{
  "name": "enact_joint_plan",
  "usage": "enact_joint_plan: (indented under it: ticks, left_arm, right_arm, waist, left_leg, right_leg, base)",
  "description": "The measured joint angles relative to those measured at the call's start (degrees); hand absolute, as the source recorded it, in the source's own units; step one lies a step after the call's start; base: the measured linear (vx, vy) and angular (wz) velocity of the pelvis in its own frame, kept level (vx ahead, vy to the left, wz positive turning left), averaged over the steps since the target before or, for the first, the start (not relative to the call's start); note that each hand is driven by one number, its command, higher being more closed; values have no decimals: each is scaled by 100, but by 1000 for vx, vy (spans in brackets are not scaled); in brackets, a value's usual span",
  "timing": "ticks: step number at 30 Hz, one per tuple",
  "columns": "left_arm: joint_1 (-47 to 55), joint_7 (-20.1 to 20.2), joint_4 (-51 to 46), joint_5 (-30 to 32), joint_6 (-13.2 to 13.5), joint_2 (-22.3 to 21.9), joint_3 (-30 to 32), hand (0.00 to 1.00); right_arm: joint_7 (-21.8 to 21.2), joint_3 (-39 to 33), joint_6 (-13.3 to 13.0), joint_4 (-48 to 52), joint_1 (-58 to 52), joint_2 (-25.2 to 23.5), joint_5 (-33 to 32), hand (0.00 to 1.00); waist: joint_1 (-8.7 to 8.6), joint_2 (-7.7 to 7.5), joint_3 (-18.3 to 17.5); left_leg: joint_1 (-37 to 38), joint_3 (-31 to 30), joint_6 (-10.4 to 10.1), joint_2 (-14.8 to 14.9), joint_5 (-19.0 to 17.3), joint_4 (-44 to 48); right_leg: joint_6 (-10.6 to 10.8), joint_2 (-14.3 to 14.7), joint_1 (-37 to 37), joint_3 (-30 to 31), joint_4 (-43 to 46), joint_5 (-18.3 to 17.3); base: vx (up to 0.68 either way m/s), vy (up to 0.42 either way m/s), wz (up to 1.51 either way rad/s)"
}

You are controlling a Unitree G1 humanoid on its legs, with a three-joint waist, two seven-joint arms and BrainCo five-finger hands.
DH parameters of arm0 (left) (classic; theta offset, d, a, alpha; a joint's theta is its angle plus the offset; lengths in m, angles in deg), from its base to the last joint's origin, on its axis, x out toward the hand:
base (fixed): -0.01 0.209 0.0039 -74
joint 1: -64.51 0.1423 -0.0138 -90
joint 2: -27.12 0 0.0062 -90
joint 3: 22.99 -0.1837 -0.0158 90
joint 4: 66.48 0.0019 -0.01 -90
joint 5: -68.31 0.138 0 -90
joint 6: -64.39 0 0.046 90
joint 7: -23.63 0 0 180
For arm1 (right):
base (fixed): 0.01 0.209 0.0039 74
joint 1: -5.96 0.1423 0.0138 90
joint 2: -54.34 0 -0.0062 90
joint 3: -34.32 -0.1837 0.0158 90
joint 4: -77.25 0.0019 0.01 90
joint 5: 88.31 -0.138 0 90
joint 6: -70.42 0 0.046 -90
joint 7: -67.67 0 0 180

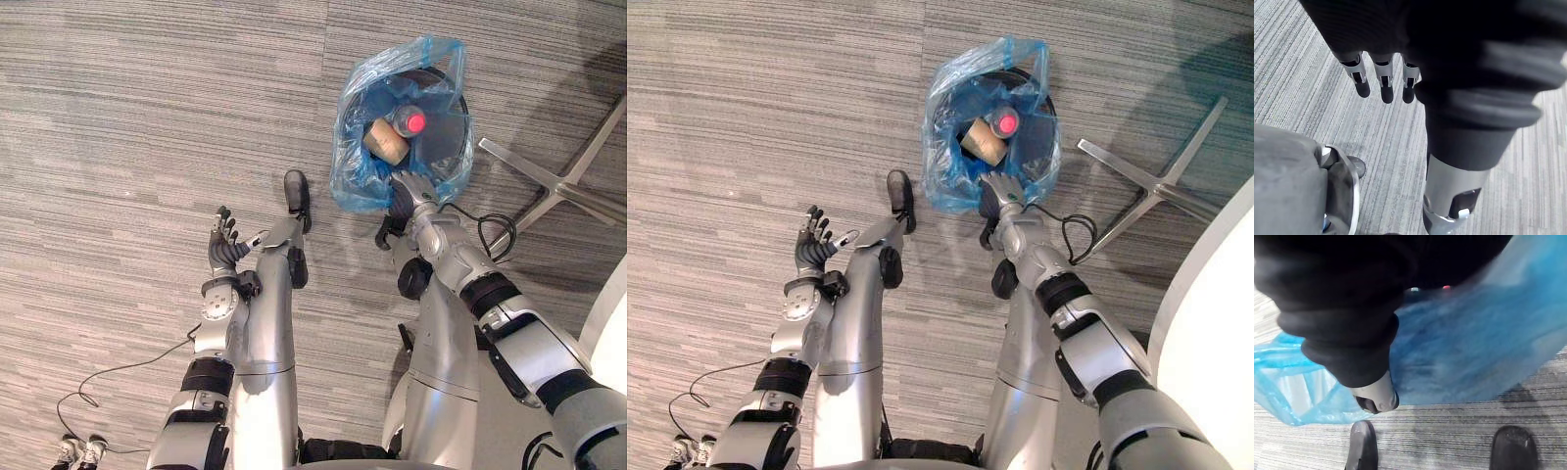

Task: Gather rubbish on tea table into small bin, then transfer packed bag to large trash can.

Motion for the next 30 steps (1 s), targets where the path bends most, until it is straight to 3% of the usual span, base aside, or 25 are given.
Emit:
enact_joint_plan:
  ticks: [10, 17, 23, 27, 30]
  left_arm:
    - [45, 27, -6, 21, -151, -134, 1, 0]
    - [466, 49, -56, 234, -277, -192, -172, 0]
    - [1182, 141, -94, 257, -359, -140, -290, 0]
    - [1443, 192, 30, 467, -387, -57, -453, 0]
    - [1682, 304, 406, 520, -404, -26, -470, 0]
  right_arm:
    - [197, -405, -6, 1648, -856, -362, -396, 100]
    - [198, -667, -11, 2641, -1982, -660, -674, 100]
    - [85, -656, -71, 3584, -3054, -1040, -858, 100]
    - [-109, -650, -204, 3958, -3579, -1158, -1021, 100]
    - [-306, -650, -336, 3996, -4048, -1195, -1149, 100]
  waist:
    - [-130, -47, -23]
    - [-138, -132, -50]
    - [-136, -566, -287]
    - [-124, -703, -387]
    - [-139, -724, -802]
  left_leg:
    - [550, -1, 0, 81, -42, 36]
    - [1723, 55, -2, 98, -51, -339]
    - [3118, 198, -13, 77, -72, -893]
    - [4008, 322, -60, 36, -41, -1426]
    - [4567, 360, -117, -45, 16, -1944]
  right_leg:
    - [0, 108, 608, 10, -103, 4]
    - [18, 211, 1767, -1, -528, 15]
    - [50, 261, 3145, -25, -1140, 48]
    - [89, 331, 4007, 4, -1716, 187]
    - [169, 403, 4548, 49, -2294, 351]
  base:
    - [-46, -24, -4]
    - [-16, -40, -4]
    - [67, -20, -1]
    - [92, 4, -6]
    - [125, 20, -8]
